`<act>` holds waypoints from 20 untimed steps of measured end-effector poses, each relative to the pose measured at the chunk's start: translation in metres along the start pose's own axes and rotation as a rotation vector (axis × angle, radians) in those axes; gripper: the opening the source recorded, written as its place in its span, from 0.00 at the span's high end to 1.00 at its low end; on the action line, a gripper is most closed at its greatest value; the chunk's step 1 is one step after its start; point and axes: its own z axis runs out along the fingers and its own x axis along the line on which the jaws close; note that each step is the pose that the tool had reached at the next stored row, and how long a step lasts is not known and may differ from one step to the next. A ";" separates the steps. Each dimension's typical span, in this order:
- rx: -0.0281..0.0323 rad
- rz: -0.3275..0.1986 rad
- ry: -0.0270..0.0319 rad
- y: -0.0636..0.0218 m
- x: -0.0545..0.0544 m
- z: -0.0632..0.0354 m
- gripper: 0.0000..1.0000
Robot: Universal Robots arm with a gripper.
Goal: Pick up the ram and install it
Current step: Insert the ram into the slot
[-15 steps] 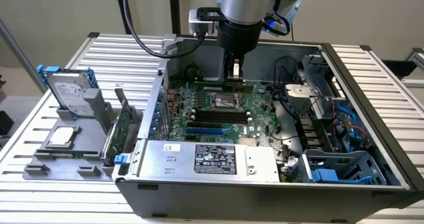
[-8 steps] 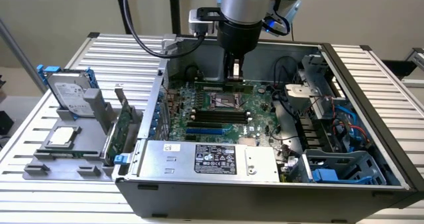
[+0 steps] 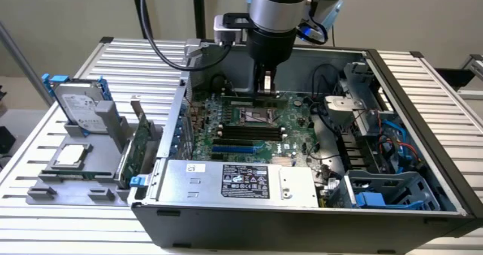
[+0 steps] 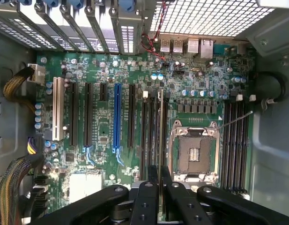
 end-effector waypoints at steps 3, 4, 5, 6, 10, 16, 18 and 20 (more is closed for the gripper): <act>-0.0001 0.000 0.0000 0.0007 0.000 0.0054 1.00; -0.0001 0.000 0.0001 0.0006 0.001 0.0072 1.00; 0.0000 0.000 0.0001 0.0006 0.001 0.0091 1.00; -0.0001 0.000 0.0000 0.0005 0.001 0.0109 1.00; -0.0001 0.000 0.0000 0.0004 0.001 0.0181 1.00; 0.0000 0.000 0.0000 -0.0034 0.002 0.0289 1.00; -0.0001 0.000 0.0002 -0.0056 0.003 0.0323 1.00; 0.0000 0.000 0.0001 -0.0060 0.003 0.0361 1.00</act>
